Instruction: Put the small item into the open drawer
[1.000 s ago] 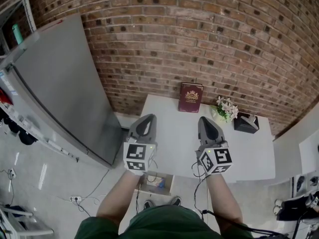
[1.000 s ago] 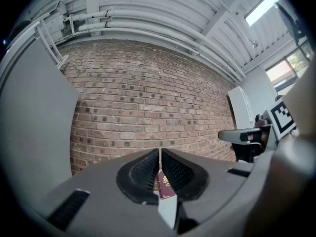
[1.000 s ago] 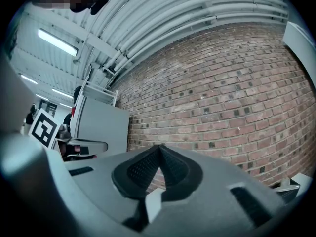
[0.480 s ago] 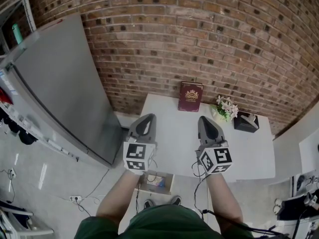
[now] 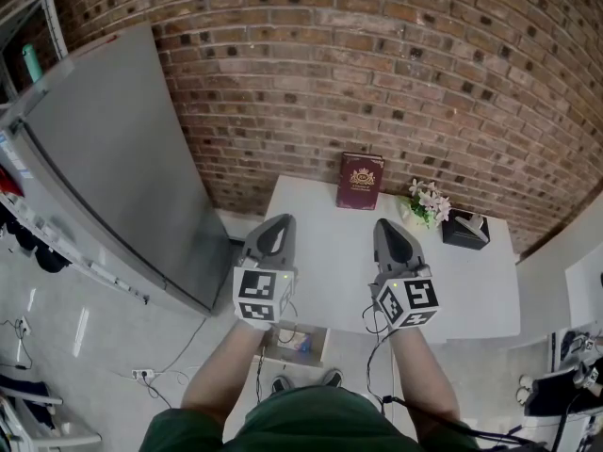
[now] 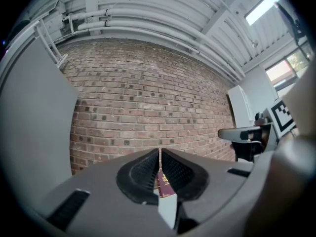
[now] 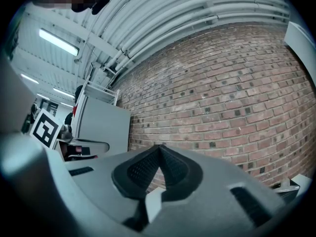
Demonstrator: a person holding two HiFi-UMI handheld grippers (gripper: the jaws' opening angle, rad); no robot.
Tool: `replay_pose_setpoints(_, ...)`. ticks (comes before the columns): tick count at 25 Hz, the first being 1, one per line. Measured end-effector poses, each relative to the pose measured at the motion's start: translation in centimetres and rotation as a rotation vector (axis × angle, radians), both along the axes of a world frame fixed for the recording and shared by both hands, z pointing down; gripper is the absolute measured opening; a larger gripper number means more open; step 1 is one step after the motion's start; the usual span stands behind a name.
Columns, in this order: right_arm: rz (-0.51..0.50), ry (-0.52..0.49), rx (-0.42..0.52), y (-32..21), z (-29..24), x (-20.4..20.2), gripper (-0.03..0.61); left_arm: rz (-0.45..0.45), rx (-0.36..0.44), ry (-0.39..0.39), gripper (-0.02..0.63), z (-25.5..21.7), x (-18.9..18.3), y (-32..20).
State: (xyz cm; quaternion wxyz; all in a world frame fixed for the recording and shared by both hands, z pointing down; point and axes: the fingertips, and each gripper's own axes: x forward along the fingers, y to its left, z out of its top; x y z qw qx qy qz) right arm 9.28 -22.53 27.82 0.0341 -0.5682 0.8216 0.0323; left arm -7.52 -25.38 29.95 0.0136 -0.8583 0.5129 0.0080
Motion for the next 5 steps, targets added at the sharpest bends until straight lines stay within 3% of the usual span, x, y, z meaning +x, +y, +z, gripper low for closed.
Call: replay_pose_setpoints(5,0.0,-0.001,0.001,-0.1,0.07,0.37,0.002,0.0,0.0,-0.002,0.017,0.11,0.31,-0.07)
